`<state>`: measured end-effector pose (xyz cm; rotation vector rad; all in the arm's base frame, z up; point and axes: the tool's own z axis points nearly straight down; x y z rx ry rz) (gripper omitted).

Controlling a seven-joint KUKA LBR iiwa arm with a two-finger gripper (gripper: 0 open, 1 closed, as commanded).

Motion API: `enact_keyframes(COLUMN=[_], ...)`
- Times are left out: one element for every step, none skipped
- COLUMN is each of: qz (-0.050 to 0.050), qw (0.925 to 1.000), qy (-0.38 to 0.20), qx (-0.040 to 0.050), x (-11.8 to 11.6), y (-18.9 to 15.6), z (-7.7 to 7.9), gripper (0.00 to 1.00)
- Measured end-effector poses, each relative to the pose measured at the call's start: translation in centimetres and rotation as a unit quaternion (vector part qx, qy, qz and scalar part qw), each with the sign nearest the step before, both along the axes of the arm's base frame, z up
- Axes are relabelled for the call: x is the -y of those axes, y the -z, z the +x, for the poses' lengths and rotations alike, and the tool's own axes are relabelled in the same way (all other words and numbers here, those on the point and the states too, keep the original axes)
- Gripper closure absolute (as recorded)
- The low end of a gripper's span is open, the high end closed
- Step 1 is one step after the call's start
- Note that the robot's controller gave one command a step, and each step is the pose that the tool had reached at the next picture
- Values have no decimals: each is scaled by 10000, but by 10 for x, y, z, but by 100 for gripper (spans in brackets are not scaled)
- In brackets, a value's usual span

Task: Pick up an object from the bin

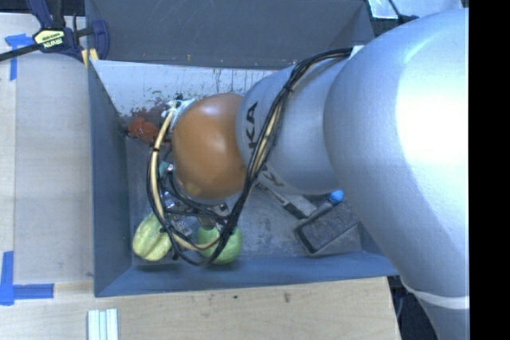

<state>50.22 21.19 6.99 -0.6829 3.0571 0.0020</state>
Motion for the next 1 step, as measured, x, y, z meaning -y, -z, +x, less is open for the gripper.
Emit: enact_keyframes(qz=[-12], qw=[9999], qy=[-131], qx=[-27], x=[1], y=[-52], z=[-5], gripper=[100])
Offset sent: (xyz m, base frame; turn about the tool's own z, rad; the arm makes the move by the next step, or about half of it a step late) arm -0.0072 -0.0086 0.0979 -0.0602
